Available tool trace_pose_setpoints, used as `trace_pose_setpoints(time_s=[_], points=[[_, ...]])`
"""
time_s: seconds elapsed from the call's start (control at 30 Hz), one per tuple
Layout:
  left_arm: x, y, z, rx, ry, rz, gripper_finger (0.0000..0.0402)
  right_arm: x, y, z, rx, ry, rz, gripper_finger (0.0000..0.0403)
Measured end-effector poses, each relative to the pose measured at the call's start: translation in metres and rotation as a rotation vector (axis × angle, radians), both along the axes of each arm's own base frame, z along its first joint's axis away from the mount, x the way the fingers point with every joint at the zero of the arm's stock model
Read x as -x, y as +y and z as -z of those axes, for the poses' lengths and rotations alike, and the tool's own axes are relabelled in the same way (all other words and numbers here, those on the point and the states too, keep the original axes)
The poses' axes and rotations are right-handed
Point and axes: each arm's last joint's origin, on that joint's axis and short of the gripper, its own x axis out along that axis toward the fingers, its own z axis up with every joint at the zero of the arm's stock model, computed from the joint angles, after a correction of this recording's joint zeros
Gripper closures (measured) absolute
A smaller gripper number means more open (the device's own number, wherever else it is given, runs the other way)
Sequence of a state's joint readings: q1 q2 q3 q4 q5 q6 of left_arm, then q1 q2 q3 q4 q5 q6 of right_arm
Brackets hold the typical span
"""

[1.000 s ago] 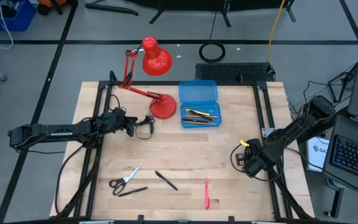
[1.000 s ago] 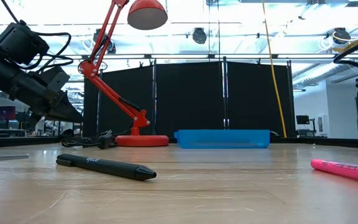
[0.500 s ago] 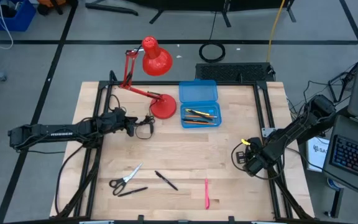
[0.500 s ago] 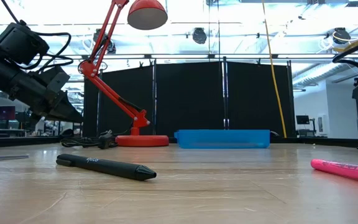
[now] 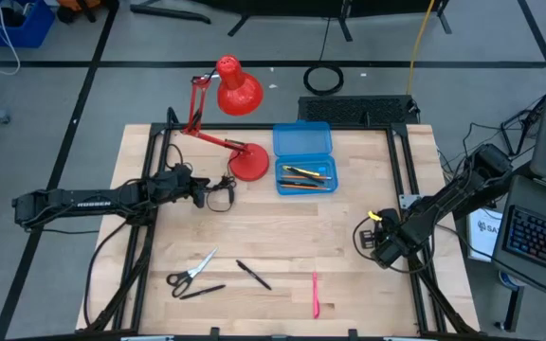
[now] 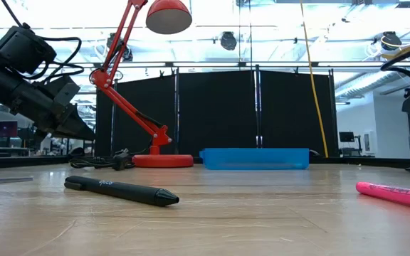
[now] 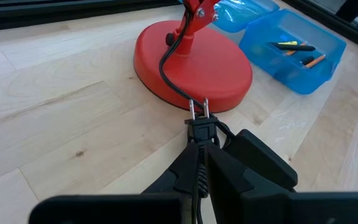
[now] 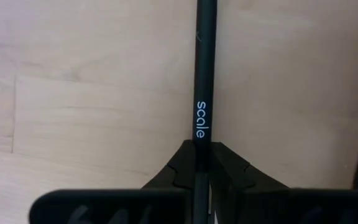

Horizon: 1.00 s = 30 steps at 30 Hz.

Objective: Pick & place school supplies into a supply box
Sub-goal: Put the black pen into the blue supply box

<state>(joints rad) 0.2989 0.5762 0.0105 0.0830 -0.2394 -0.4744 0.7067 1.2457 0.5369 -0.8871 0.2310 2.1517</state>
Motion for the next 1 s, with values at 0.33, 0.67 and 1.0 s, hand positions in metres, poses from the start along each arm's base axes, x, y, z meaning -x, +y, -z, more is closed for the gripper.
trace_pose_setpoints(time_s=[0.33, 0.67, 1.0], points=[[0.0, 0.0, 0.0, -0.007, 0.002, -0.016, 0.0371, 0.001, -0.006, -0.001, 0.136, -0.043, -0.03, 0.0391], [0.0, 0.001, 0.0, -0.01, 0.002, -0.022, 0.0371, -0.006, -0.006, -0.002, 0.236, -0.156, -0.122, 0.0391], [0.0, 0.001, 0.0, -0.01, 0.002, -0.023, 0.0371, -0.028, -0.013, -0.006, 0.371, -0.29, -0.226, 0.0391]])
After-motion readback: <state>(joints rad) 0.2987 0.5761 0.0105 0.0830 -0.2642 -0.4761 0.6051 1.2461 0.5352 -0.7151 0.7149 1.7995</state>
